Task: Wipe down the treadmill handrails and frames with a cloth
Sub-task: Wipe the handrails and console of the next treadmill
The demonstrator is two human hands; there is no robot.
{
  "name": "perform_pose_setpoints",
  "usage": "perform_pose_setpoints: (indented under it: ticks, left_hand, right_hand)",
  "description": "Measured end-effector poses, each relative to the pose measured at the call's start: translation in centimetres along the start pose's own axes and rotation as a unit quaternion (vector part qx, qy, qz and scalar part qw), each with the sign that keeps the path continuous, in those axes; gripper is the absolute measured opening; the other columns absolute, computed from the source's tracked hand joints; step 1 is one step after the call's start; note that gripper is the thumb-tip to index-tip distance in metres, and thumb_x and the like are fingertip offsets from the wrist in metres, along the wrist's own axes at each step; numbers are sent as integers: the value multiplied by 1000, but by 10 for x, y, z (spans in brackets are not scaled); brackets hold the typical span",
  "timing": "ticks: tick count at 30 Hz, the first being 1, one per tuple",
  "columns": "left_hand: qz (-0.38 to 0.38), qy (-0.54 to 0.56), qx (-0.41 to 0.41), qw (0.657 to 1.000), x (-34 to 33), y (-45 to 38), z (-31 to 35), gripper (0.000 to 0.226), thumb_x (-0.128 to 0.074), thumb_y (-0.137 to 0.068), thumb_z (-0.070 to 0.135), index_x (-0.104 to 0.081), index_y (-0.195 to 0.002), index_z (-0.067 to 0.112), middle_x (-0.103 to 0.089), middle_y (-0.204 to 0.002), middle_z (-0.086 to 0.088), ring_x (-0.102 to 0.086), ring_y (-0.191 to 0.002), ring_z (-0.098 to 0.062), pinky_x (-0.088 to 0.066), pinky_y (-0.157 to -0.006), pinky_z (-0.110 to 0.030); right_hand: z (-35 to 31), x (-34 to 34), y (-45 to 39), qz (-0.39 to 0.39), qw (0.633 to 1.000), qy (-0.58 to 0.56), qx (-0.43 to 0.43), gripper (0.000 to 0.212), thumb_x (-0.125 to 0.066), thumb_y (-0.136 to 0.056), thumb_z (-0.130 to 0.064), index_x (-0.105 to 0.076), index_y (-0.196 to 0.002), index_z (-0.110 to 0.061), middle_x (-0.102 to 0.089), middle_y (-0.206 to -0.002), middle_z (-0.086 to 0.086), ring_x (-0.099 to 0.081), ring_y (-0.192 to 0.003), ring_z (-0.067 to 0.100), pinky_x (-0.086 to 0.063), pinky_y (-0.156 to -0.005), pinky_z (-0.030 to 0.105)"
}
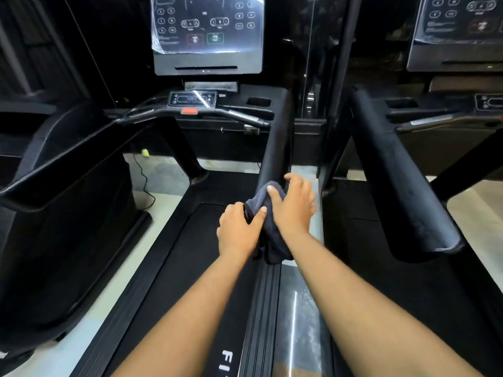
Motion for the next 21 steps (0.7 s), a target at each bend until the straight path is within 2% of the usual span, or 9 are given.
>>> perform_pose_setpoints:
  ticks: [2,4,6,8,11,16,17,19,21]
  left_hand:
    - [-31,129,22,991,-15,-13,-15,32,-67,-91,50,-53,-90,21,-61,-96,2,-61,-91,-21,-48,-72,-30]
    - [-85,262,49,960,-22,-12,-19,19,-67,-97,31,-56,-112,27,-65,-112,4,-66,-100,-11,-49,-75,-16]
    - [-134,356,80,921,-26,-13,-17,31,-58,-102,27,-53,-133,28,-63,-125,12,-62,-105,6,-47,-81,-11]
    - [-146,402,90,899,-28,-23,-14,39,-48,-106,36,-51,-144,28,-59,-135,15,-56,-118,8,-44,-94,-16]
    - [-133,410,113,895,-34,-37,-12,57,-46,-97,59,-52,-147,32,-56,-145,14,-51,-133,-2,-36,-115,-29]
    - [-72,305,74,947,-30,-45,5,55,-41,-108,43,-35,-159,22,-40,-159,5,-39,-141,-8,-28,-110,-23]
    - [-71,288,70,952,-31,-46,9,56,-41,-108,42,-33,-159,22,-38,-161,4,-38,-144,-10,-28,-111,-24]
    - [-73,276,69,956,-33,-45,16,57,-42,-108,42,-31,-160,23,-38,-162,3,-37,-145,-10,-28,-113,-24]
    - [-72,300,75,948,-35,-44,18,56,-43,-108,41,-32,-160,23,-38,-162,4,-38,-142,-5,-29,-116,-24]
  right_hand:
    - [18,-25,20,-80,992,-91,-29,46,-49,-99,-59,-50,-142,-40,-42,-155,-10,-33,-148,19,-29,-118,54]
    - [31,-32,42,-155,978,-130,-45,60,-40,-101,-64,-30,-157,-45,-15,-170,-17,-7,-158,10,-13,-127,46]
    - [32,-29,47,-203,971,-123,-38,69,-41,-99,-67,-15,-160,-50,3,-170,-23,9,-156,6,-4,-127,42]
    - [28,-29,41,-223,969,-99,-20,70,-44,-101,-62,-11,-161,-50,8,-169,-23,12,-156,9,-2,-128,42]
    - [26,-36,22,-220,973,-74,11,61,-43,-107,-48,-16,-161,-45,5,-171,-19,9,-158,14,-4,-129,41]
    - [27,-45,-38,-235,968,-54,71,52,-40,-110,-40,-29,-160,-40,-4,-171,-16,4,-159,20,-10,-129,49]
    - [27,-45,-43,-236,968,-55,73,51,-40,-109,-44,-30,-159,-41,-4,-171,-17,4,-159,19,-11,-128,53]
    - [28,-41,-34,-238,966,-77,63,58,-35,-102,-65,-26,-157,-50,-1,-169,-23,9,-158,14,-8,-126,61]
    - [34,-36,-3,-240,963,-102,66,68,-34,-94,-77,-18,-157,-55,8,-166,-30,16,-156,9,-2,-125,58]
Point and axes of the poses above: each hand's wrist, its own y-axis away from the middle knuckle, its own x-axis out of the back of the hand, z = x × y, the point moved 3 cm from there along -y, towards the middle knuckle
